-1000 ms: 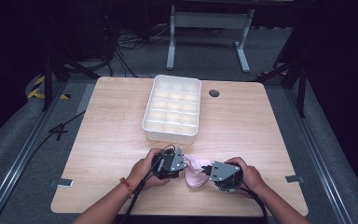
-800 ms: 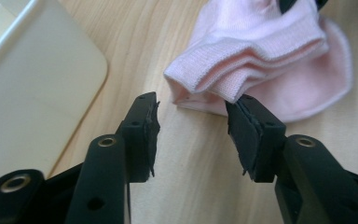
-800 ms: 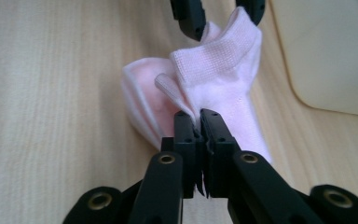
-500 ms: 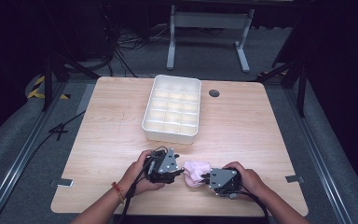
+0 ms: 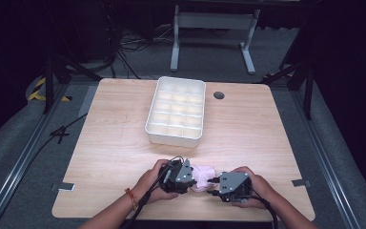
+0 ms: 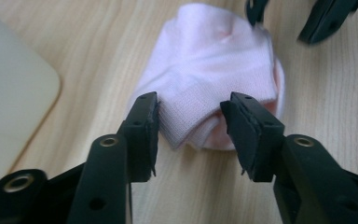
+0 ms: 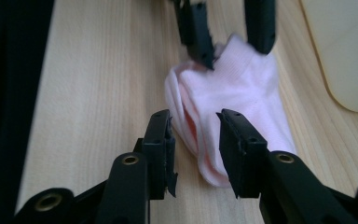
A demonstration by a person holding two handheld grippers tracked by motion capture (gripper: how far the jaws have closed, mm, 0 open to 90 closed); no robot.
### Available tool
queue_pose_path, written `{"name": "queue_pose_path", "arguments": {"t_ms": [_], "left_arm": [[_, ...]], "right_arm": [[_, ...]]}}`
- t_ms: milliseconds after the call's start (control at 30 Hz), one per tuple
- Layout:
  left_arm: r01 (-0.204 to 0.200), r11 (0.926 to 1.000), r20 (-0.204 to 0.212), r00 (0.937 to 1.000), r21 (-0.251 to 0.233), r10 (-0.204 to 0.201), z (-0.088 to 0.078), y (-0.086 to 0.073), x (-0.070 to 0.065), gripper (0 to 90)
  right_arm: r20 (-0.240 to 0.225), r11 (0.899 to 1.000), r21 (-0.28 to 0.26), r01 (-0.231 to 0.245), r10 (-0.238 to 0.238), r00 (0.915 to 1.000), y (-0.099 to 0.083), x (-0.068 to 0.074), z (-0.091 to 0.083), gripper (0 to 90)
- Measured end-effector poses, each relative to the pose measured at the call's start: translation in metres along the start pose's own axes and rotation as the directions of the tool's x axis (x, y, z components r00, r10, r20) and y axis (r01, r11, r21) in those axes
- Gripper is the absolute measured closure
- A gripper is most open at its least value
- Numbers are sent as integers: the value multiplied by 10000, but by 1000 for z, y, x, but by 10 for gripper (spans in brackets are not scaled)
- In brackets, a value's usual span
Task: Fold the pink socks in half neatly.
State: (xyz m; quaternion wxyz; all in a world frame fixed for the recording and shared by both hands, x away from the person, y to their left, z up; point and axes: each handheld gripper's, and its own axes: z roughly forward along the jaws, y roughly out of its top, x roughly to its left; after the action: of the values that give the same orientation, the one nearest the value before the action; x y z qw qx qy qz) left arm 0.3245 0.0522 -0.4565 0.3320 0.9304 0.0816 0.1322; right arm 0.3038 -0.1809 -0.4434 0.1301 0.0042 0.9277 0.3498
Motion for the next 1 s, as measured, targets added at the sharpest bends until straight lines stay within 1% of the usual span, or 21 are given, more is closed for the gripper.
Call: {"name": "queue_pose_path", "arguments": {"t_ms": [67,100,167,200,233,300,333,367,433,500,533,567,600,633,667,733,800,833,867,967,1000], "left_arm": [[-68,10000,56,10000,-18,68,2,-1,-1,560],[-172,9998,44,9998,28,171,3,0,-2,563],[-140,9999,121,9998,16,140,4,-1,-3,573],[-148,9999,105,9998,36,148,4,-1,-3,574],[-274,9996,173,9995,-16,274,4,-1,-3,577],[-117,9999,272,9996,3,116,4,-1,-3,596],[-101,9999,313,9995,60,99,4,-2,-4,611],[-181,9998,463,9988,72,178,5,-2,-4,625],[-375,9991,603,9975,181,364,7,-3,-6,652],[-372,9989,759,9965,282,349,8,-5,-10,673],[-375,9988,821,9960,326,348,8,-6,-10,677],[-437,9985,779,9961,333,410,7,-6,-10,679],[-448,9982,908,9950,410,409,6,-6,-9,680],[-448,9982,908,9950,410,409,6,-6,-9,679],[-259,9988,952,9952,423,218,5,-8,-10,678],[-335,9983,981,9948,468,288,3,-8,-10,659],[-272,9990,1024,9945,361,234,0,-8,-8,623],[10,10000,970,9953,46,-14,-7,-8,-4,614],[150,9998,891,9959,-101,-140,-10,-7,-1,604],[374,9987,547,9979,-348,-354,-18,-5,5,577],[370,9984,529,9980,-427,-347,-20,-4,7,573]], "right_arm": [[30,9991,-296,-313,314,9995,0,-3,-8,632],[188,9977,-427,-526,534,9984,0,-6,-11,641],[453,9937,-579,-955,982,9941,2,-11,-15,688],[673,9909,-629,-1189,1231,9901,3,-14,-15,719],[876,9886,-586,-1388,1436,9858,4,-16,-14,774],[1197,9843,-479,-1696,1742,9774,6,-20,-8,832],[1254,9826,-284,-1835,1857,9746,6,-21,-4,854],[1180,9810,-74,-1938,1933,9740,5,-22,1,862],[1164,9787,270,-2036,1992,9730,2,-21,8,862],[977,9753,401,-2170,2123,9723,-4,-18,14,850],[1046,9746,512,-2182,2121,9716,-6,-16,15,846],[1042,9729,548,-2248,2183,9703,-8,-15,17,840],[1052,9722,564,-2273,2206,9697,-9,-14,18,836],[1075,9717,555,-2296,2228,9689,-10,-14,19,836],[1087,9708,522,-2340,2274,9677,-11,-13,20,835],[1168,9709,555,-2331,2255,9672,-11,-13,20,834],[1242,9710,547,-2325,2245,9665,-11,-12,21,820],[1310,9724,570,-2264,2176,9672,-10,-13,20,809],[1326,9733,568,-2223,2134,9679,-10,-13,20,801],[1293,9757,278,-2173,2121,9687,-8,-13,14,776],[1249,9756,149,-2191,2156,9685,-7,-13,12,770]]}}
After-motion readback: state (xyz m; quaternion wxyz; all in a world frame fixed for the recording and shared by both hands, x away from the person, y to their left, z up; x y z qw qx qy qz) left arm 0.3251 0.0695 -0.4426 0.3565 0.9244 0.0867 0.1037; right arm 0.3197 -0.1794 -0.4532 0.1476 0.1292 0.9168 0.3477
